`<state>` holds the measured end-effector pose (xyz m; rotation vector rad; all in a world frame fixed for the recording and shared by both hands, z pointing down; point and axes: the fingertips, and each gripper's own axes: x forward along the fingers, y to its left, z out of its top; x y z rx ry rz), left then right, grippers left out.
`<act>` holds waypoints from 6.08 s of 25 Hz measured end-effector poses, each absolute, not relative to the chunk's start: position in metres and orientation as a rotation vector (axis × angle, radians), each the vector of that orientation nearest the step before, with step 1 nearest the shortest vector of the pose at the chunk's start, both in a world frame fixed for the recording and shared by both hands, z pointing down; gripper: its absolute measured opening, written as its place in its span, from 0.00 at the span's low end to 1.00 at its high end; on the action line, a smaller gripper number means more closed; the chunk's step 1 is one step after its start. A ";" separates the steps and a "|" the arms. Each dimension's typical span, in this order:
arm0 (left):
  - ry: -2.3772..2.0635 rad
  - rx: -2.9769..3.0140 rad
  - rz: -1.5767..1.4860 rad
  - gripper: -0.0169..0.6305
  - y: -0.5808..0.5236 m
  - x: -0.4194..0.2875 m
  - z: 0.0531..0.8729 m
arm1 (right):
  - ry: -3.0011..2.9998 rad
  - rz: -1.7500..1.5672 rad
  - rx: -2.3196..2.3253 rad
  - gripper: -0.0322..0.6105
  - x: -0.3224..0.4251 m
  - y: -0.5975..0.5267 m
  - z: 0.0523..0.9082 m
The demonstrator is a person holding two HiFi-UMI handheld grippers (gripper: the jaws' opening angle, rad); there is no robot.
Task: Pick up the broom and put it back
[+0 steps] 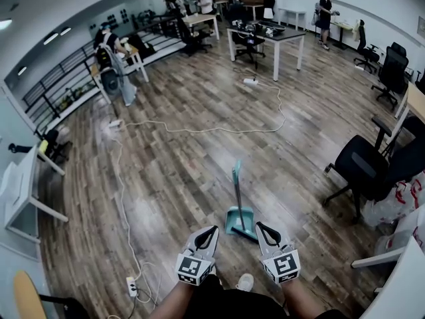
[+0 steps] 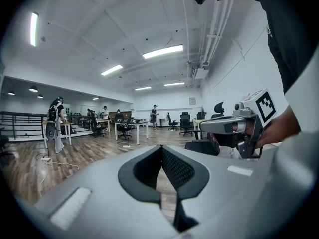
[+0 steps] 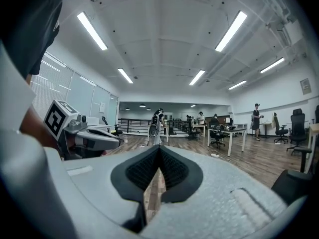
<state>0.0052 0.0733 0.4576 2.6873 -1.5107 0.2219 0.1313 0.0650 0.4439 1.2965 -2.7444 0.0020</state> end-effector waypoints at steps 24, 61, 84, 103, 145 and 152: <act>-1.356 2.749 0.233 0.05 -0.051 -0.048 0.471 | -2.665 0.056 1.358 0.05 0.071 -0.053 0.452; -1.240 2.607 0.324 0.05 -0.138 -0.082 0.542 | -2.444 0.331 1.271 0.20 0.047 -0.150 0.572; -1.243 2.459 0.461 0.05 -0.149 -0.095 0.625 | -2.240 0.494 1.296 0.31 0.036 -0.235 0.693; -1.233 2.430 0.416 0.05 -0.139 -0.094 0.623 | -2.250 0.458 1.343 0.19 0.037 -0.223 0.689; -1.284 2.600 0.359 0.05 -0.128 -0.079 0.525 | -2.584 0.070 1.327 0.19 0.044 -0.107 0.479; -1.313 2.688 0.206 0.05 -0.144 -0.071 0.476 | -2.616 -0.062 1.346 0.19 0.039 -0.117 0.425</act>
